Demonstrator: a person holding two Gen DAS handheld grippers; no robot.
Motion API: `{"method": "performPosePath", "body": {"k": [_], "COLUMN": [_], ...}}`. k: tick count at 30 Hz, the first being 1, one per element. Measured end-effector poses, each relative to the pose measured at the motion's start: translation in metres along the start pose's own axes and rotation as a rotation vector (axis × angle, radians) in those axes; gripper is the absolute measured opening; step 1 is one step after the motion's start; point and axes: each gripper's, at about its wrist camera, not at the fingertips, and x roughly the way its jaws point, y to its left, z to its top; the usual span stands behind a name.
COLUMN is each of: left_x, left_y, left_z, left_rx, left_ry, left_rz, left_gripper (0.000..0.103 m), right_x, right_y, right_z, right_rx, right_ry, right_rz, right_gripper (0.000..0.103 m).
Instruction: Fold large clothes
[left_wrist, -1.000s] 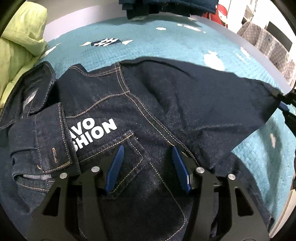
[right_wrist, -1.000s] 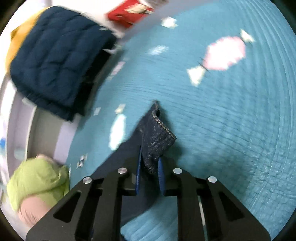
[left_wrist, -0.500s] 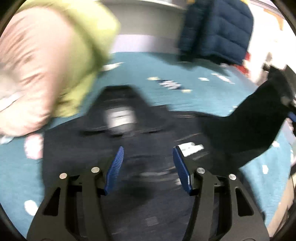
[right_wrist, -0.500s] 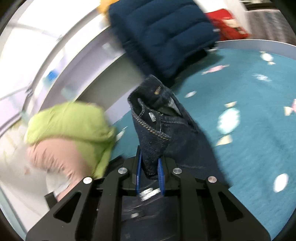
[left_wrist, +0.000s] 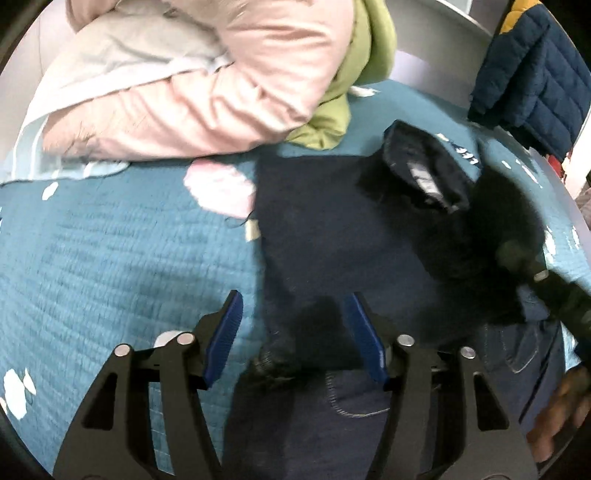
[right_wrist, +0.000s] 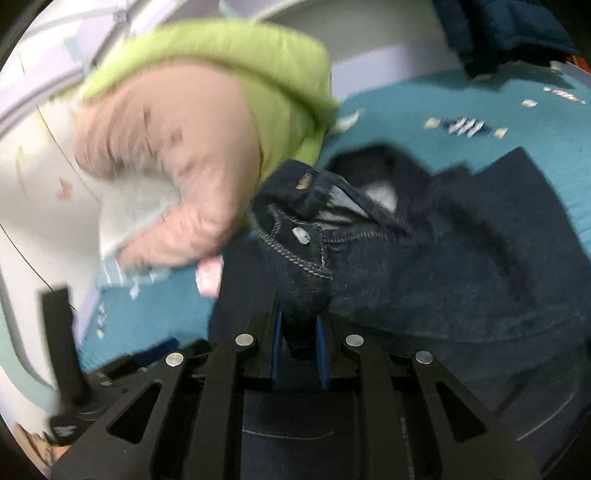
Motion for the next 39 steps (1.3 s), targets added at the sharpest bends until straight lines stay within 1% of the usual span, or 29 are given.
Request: {"method": "performPosePath", "body": {"k": [2, 4, 5, 6, 7, 8, 9, 10, 11, 14, 15, 16, 18, 20, 21, 22, 23, 25, 26, 27, 28, 29, 31, 32, 33, 35, 37, 39], "left_x": [0.002, 0.005, 0.006, 0.006, 0.009, 0.007, 0.006, 0.004, 0.0, -0.009, -0.012, -0.015, -0.017, -0.014, -0.013, -0.011, -0.008, 0.0, 0.009, 0.019, 0.034, 0.042, 0.068, 0.08, 0.085, 0.088, 0.088, 0.089], "left_y": [0.004, 0.005, 0.007, 0.007, 0.008, 0.008, 0.007, 0.006, 0.005, -0.001, -0.005, -0.009, -0.022, -0.04, -0.048, -0.062, -0.074, -0.092, -0.103, -0.111, -0.118, -0.121, -0.125, -0.121, -0.116, -0.112, -0.115, -0.114], "left_z": [-0.003, -0.004, -0.004, -0.004, -0.002, -0.001, 0.0, 0.001, 0.003, 0.01, 0.012, 0.015, 0.021, 0.028, 0.031, 0.036, 0.039, 0.045, 0.049, 0.051, 0.051, 0.05, 0.045, 0.04, 0.037, 0.036, 0.036, 0.036], "left_rx": [-0.009, -0.011, -0.016, -0.02, -0.022, -0.024, -0.024, -0.025, -0.026, -0.024, -0.021, -0.016, -0.004, 0.012, 0.022, 0.041, 0.059, 0.073, 0.077, 0.079, 0.083, 0.083, 0.098, 0.087, 0.063, 0.046, 0.068, 0.07], "left_ry": [0.008, 0.016, 0.021, 0.023, 0.023, 0.019, 0.015, 0.01, 0.0, -0.024, -0.03, -0.035, -0.043, -0.041, -0.046, -0.054, -0.055, -0.05, -0.029, 0.001, 0.049, 0.075, 0.164, 0.201, 0.204, 0.203, 0.201, 0.202], "left_rz": [-0.002, -0.001, 0.002, -0.001, -0.006, -0.008, -0.008, -0.011, -0.015, -0.014, -0.017, -0.024, -0.041, -0.07, -0.085, -0.118, -0.155, -0.206, -0.228, -0.227, -0.2, -0.18, -0.123, -0.117, -0.135, -0.152, -0.147, -0.151], "left_gripper": [0.061, 0.063, 0.064, 0.064, 0.065, 0.065, 0.065, 0.065, 0.066, 0.069, 0.07, 0.071, 0.072, 0.072, 0.072, 0.072, 0.072, 0.072, 0.072, 0.072, 0.072, 0.072, 0.072, 0.072, 0.073, 0.073, 0.073, 0.074], "right_x": [0.013, 0.025, 0.031, 0.032, 0.029, 0.026, 0.018, 0.013, 0.006, -0.024, -0.04, -0.046, -0.061, -0.07, -0.072, -0.074, -0.074, -0.07, -0.064, -0.059, -0.056, -0.053, -0.036, -0.023, -0.013, -0.009, -0.008, -0.01], "right_y": [0.003, -0.001, -0.005, -0.008, -0.009, -0.008, -0.006, -0.001, 0.003, 0.008, 0.002, -0.004, -0.025, -0.05, -0.06, -0.076, -0.087, -0.115, -0.132, -0.146, -0.157, -0.167, -0.194, -0.209, -0.22, -0.228, -0.226, -0.221], "right_z": [-0.006, -0.014, -0.016, -0.018, -0.019, -0.021, -0.021, -0.021, -0.02, -0.018, -0.015, -0.011, 0.001, 0.015, 0.02, 0.029, 0.035, 0.048, 0.054, 0.056, 0.058, 0.058, 0.056, 0.05, 0.046, 0.043, 0.046, 0.051], "right_rx": [-0.012, -0.03, -0.023, -0.014, -0.012, -0.019, -0.031, -0.045, -0.064, -0.113, -0.103, -0.091, -0.056, -0.036, -0.028, -0.018, -0.011, 0.017, 0.042, 0.062, 0.084, 0.1, 0.152, 0.187, 0.219, 0.228, 0.207, 0.176], "right_ry": [0.029, 0.078, 0.113, 0.134, 0.138, 0.138, 0.136, 0.126, 0.109, 0.054, 0.016, -0.003, -0.038, -0.046, -0.046, -0.037, -0.032, -0.007, 0.017, 0.045, 0.054, 0.065, 0.133, 0.183, 0.23, 0.229, 0.249, 0.26], "right_rz": [-0.03, -0.067, -0.067, -0.046, -0.024, -0.013, -0.013, -0.007, 0.005, 0.001, 0.006, 0.006, -0.033, -0.075, -0.087, -0.111, -0.129, -0.167, -0.193, -0.205, -0.212, -0.219, -0.232, -0.24, -0.224, -0.207, -0.216, -0.222], "right_gripper": [0.018, 0.022, 0.031, 0.04, 0.043, 0.051, 0.062, 0.065, 0.066, 0.066, 0.066, 0.066, 0.066, 0.066, 0.062, 0.055, 0.044, 0.03, 0.021, 0.02, 0.018, 0.018, 0.018, 0.015, 0.012, 0.009, 0.009, 0.01]}}
